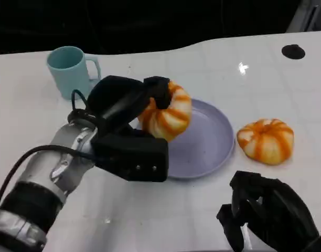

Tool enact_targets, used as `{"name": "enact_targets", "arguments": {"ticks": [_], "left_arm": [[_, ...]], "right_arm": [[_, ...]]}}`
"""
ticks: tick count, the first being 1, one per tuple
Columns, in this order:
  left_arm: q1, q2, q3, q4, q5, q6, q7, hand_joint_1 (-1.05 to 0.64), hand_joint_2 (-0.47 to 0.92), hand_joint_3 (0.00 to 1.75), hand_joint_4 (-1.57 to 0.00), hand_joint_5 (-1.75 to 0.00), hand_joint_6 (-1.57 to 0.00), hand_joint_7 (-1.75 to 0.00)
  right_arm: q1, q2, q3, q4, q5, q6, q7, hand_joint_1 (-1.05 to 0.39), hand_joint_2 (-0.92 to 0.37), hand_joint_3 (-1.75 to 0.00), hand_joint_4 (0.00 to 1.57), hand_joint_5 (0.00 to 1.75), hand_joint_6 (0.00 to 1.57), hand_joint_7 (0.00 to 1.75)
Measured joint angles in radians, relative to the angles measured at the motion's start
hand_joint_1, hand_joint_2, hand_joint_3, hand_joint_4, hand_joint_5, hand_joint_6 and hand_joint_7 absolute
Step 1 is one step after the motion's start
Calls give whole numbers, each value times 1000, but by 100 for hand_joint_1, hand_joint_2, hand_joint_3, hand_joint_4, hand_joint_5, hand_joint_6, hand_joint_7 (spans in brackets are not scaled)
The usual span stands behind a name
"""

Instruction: Grasp the bread from the table and place it into the plate.

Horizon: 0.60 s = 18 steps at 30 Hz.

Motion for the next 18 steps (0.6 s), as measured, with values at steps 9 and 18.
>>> {"name": "enact_targets", "arguments": {"ticks": [9,18], "left_arm": [[-61,-57,-24,121,-43,-7,-85,-41,90,24,-62,-92,-74,-16],[-69,-47,-87,104,5,96,-197,-88,92,50,-17,-22,-25,0]], "right_arm": [[6,-4,0,-5,1,-1,4,-96,-92,-31,120,164,104,149],[12,-3,1,-16,1,-1,4,-95,-92,-32,121,163,103,148]]}}
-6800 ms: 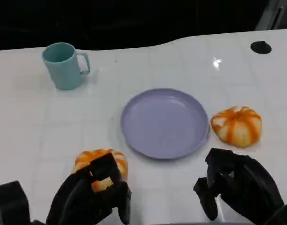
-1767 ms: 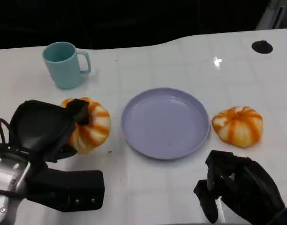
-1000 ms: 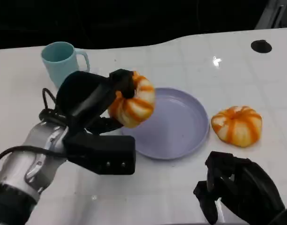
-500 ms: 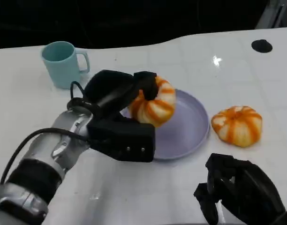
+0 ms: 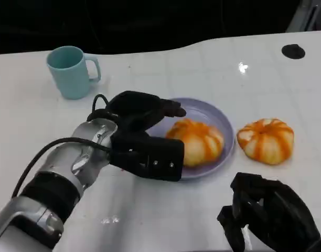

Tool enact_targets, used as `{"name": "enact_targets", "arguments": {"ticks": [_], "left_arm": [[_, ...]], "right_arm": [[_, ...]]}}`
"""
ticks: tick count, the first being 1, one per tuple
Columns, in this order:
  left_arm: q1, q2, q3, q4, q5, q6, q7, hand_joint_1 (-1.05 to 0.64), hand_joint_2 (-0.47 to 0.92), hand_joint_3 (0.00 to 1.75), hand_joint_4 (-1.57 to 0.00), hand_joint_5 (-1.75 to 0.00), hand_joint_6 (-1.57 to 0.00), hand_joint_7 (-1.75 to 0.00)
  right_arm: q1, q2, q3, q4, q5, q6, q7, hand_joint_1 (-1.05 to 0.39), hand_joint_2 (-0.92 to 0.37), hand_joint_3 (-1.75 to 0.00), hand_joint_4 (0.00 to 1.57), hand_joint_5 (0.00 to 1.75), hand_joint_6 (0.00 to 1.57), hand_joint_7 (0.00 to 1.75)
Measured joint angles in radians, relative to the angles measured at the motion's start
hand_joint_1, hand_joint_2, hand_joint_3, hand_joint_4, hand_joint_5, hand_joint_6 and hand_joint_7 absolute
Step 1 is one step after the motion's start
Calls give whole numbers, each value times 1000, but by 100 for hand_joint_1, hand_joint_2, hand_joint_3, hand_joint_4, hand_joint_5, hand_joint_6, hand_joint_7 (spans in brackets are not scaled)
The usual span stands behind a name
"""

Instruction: Grasp the bread from the table and place it into the plate.

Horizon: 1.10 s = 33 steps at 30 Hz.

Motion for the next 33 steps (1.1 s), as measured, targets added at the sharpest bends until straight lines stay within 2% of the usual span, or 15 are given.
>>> {"name": "enact_targets", "arguments": {"ticks": [7,13,16,22,23,25,26,27,29,30,31,33], "left_arm": [[2,23,-40,-49,46,60,-27,-92,92,56,-12,-19,-23,0],[25,55,-37,-128,37,71,-51,-91,92,55,-15,-22,-26,-2],[66,78,-15,-180,2,52,-57,-89,92,54,-18,-24,-28,-2],[184,100,91,-286,-174,-32,-74,-76,92,41,-36,-35,-44,-8],[203,100,105,-300,-199,-40,-76,-72,92,39,-41,-41,-51,-11],[247,97,151,-326,-289,-62,-95,-66,92,34,-40,-74,-63,-14],[272,93,176,-338,-342,-72,-111,-62,92,31,-41,-98,-67,-23],[299,81,205,-350,-412,-77,-133,-58,92,30,-40,-122,-61,-54],[350,53,258,-371,-552,-90,-186,-57,92,30,-41,-146,-47,-107],[374,40,277,-384,-606,-95,-210,-57,92,30,-41,-150,-46,-114],[394,30,290,-394,-649,-98,-230,-60,92,33,-45,-164,-44,-140],[435,15,314,-438,-713,-78,-256,-58,92,35,-49,-172,-42,-158]], "right_arm": [[7,0,0,-8,0,0,0,-96,-92,-32,122,163,104,149],[12,0,1,-21,0,0,-2,-95,-92,-33,120,163,103,149],[14,0,2,-23,0,0,-2,-95,-92,-33,120,164,102,150],[17,0,2,-26,0,8,-6,-96,-92,-32,120,164,102,150],[17,0,3,-26,0,8,-7,-96,-92,-32,120,164,102,150],[17,0,4,-27,0,9,-8,-96,-92,-32,119,165,102,150],[17,0,4,-27,0,9,-9,-96,-92,-32,119,165,102,150],[18,-1,3,-28,0,10,-9,-96,-92,-32,119,165,102,150],[18,-1,3,-27,1,10,-8,-95,-92,-32,119,165,102,150],[17,-1,3,-27,1,10,-8,-95,-92,-32,119,165,102,150],[17,-1,3,-27,2,10,-8,-95,-92,-32,119,165,102,150],[17,-1,4,-27,2,10,-6,-96,-92,-33,119,165,103,150]]}}
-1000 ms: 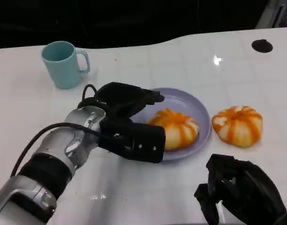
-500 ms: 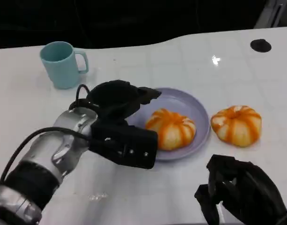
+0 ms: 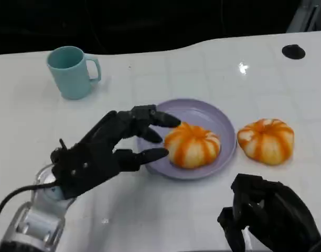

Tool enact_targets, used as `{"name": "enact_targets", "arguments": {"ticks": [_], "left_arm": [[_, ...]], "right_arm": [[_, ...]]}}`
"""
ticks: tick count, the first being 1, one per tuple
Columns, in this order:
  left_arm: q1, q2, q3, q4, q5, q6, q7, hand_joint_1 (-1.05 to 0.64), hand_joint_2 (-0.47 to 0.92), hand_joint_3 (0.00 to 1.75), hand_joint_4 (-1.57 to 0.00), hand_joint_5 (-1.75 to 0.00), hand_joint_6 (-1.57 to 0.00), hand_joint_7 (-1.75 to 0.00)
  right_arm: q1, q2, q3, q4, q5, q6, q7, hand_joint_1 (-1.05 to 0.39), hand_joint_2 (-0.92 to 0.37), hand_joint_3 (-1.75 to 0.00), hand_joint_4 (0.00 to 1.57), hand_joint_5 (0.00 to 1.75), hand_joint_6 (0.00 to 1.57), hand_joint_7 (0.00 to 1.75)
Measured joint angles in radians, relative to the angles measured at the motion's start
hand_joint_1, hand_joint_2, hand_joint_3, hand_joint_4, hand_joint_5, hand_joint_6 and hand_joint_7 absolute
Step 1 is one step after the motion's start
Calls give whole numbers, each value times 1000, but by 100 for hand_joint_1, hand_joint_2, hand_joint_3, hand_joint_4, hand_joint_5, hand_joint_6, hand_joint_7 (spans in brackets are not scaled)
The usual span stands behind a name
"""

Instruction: Grasp the bread from the table and place it into the plate.

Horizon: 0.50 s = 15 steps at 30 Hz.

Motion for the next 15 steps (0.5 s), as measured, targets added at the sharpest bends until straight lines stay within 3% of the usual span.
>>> {"name": "enact_targets", "arguments": {"ticks": [6,15], "left_arm": [[147,-24,41,-201,-108,115,-23,-59,92,45,-56,-175,-43,-169],[354,-37,95,-475,-331,381,-68,-61,92,39,-75,-175,-54,-175]], "right_arm": [[-1,-1,0,1,-1,-2,0,-97,-92,-32,119,164,103,151],[-1,-2,4,0,-2,1,0,-96,-92,-32,120,162,103,149]]}}
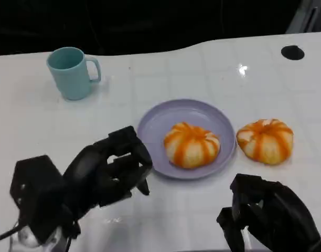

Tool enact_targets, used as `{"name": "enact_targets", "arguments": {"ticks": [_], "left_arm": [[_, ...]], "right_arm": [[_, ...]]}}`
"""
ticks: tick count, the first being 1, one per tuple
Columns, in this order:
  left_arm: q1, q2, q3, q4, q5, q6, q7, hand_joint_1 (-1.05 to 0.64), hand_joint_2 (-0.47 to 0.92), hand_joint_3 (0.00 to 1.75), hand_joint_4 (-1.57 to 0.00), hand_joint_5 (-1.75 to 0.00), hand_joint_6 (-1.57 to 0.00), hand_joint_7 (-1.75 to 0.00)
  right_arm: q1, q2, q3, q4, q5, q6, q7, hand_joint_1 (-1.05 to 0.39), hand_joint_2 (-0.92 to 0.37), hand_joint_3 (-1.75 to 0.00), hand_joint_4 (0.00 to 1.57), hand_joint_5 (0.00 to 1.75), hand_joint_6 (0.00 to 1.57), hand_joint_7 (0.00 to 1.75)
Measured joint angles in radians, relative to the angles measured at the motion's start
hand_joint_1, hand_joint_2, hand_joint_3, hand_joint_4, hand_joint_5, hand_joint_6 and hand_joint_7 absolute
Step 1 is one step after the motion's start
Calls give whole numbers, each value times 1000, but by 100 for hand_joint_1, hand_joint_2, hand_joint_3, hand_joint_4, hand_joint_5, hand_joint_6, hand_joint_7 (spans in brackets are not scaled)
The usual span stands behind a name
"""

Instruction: Grasp the bread from the table and place it into the plate.

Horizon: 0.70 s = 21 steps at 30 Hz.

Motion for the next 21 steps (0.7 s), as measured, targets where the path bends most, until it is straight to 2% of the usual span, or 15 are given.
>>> {"name": "enact_targets", "arguments": {"ticks": [4,9,15,21], "left_arm": [[99,-8,4,-94,-38,63,0,-62,92,37,-84,-175,-62,-175],[173,-21,11,-135,-99,104,-5,-57,92,33,-87,-175,-65,-175],[205,-65,16,-132,-158,109,-35,-59,92,35,-92,-175,-69,-175],[203,-74,18,-73,-158,90,-79,-59,92,33,-95,-175,-73,-175]], "right_arm": [[1,-1,1,-1,0,2,0,-96,-92,-32,120,162,103,148],[0,-1,3,-5,0,6,-2,-97,-92,-31,121,162,104,148],[0,-2,2,-6,-1,7,-10,-96,-92,-33,121,162,104,149],[-13,-2,-3,5,-1,3,-11,-97,-92,-34,121,163,104,149]]}}
